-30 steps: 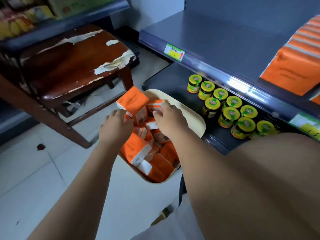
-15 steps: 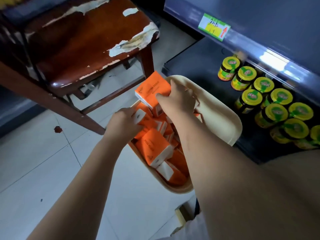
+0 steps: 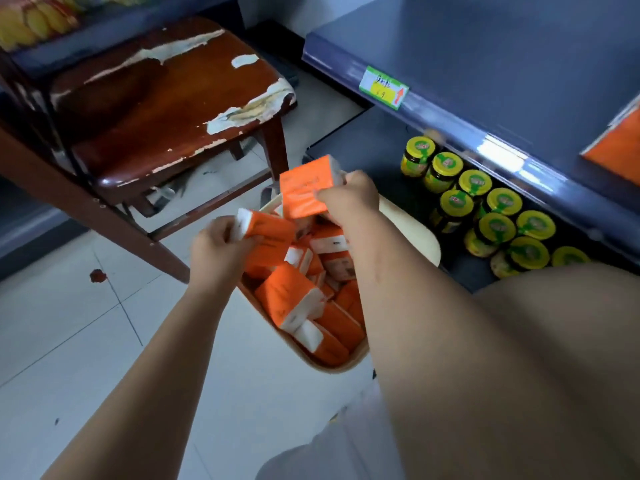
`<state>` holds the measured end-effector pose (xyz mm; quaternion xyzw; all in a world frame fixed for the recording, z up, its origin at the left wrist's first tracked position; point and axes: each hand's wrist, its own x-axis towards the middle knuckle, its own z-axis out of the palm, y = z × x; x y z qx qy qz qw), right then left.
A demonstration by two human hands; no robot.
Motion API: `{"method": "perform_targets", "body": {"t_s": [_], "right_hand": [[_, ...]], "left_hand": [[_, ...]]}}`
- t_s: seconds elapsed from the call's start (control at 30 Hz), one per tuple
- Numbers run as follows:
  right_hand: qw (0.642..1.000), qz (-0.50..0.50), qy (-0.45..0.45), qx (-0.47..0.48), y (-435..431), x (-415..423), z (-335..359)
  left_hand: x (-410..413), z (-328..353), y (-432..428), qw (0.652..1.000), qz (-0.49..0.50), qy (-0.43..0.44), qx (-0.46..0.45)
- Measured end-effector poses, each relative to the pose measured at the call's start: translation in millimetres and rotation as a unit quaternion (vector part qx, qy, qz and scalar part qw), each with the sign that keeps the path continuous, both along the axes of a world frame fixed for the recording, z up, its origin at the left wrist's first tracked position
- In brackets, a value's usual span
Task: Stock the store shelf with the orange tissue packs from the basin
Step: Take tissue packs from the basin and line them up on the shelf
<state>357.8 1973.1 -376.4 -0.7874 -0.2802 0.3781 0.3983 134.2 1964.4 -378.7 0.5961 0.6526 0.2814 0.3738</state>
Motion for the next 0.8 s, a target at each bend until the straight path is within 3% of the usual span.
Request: {"method": "perform_targets", "body": {"t_s": [0.1,0.2,0.27,0.37,0.57,0.8], "right_hand": [[0.998,-0.020,-0.012,0.064,-16.7,15.3,37.3],[0.988,0.027,-0.014,0.152,-41.7,42.3,85.1],[0.982,0.063,-0.067,0.168,-72.4,66.4,118.9],[0.978,0.040,-0.097,0.181,-129.9,111.6,157.8],[0.960,-0.064,-0.124,0.243,-272.8,192.9,201.8],[0.916,-0.236,-0.150,0.289,-410.2,247.6,231.8]], "left_hand": [[16.9,20.4,-11.0,0.994,0.026,-0.109,-0.016],[44.6,52.4,-21.6,0.980,0.018,-0.195,-0.025],[66.0,74.9,-31.8,0.968,-0.021,-0.246,-0.034],[104.4,103.6,-53.0,0.941,-0.105,-0.318,-0.046],[204.0,151.5,-110.9,0.903,-0.257,-0.341,-0.037],[328.7,188.0,-189.9,0.834,-0.400,-0.381,0.009]]}}
